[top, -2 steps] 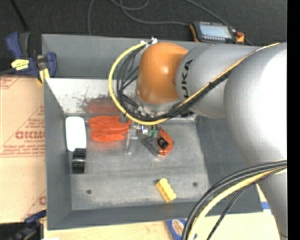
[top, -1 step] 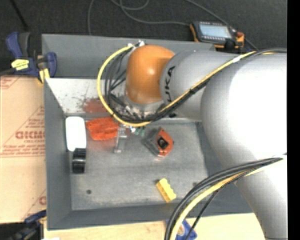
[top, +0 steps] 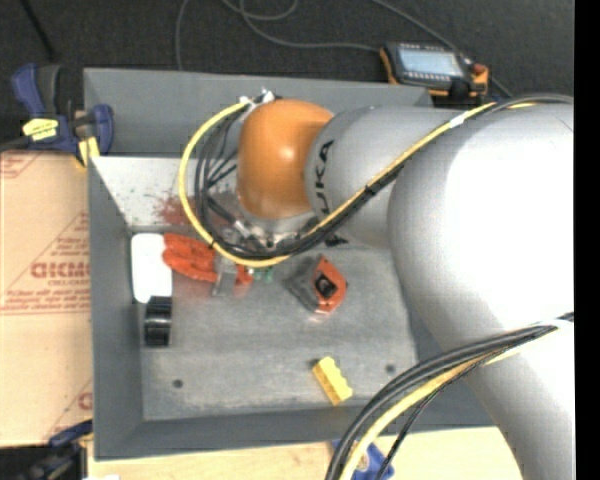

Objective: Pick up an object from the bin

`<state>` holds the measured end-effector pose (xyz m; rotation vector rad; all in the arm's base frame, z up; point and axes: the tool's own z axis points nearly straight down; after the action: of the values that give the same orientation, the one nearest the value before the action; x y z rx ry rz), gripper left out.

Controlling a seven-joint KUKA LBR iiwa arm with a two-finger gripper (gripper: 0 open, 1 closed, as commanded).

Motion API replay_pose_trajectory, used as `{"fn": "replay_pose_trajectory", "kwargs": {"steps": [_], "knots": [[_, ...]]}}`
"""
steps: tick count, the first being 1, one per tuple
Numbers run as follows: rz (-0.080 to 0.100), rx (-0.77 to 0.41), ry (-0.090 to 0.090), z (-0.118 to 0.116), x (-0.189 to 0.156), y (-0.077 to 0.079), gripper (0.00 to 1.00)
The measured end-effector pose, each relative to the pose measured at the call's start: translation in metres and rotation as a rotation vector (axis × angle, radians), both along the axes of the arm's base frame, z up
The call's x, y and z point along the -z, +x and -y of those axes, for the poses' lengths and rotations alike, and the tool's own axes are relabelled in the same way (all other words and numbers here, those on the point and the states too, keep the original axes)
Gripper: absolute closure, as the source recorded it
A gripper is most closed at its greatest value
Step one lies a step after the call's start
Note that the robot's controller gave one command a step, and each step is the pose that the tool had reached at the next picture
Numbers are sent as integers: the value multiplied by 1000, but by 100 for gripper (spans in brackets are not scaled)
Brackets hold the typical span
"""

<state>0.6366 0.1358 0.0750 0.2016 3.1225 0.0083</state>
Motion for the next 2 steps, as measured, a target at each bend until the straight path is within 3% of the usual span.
{"fn": "replay_pose_trajectory", "kwargs": {"steps": [2], "knots": [[-6, 0, -1, 0, -5, -2, 100]]}}
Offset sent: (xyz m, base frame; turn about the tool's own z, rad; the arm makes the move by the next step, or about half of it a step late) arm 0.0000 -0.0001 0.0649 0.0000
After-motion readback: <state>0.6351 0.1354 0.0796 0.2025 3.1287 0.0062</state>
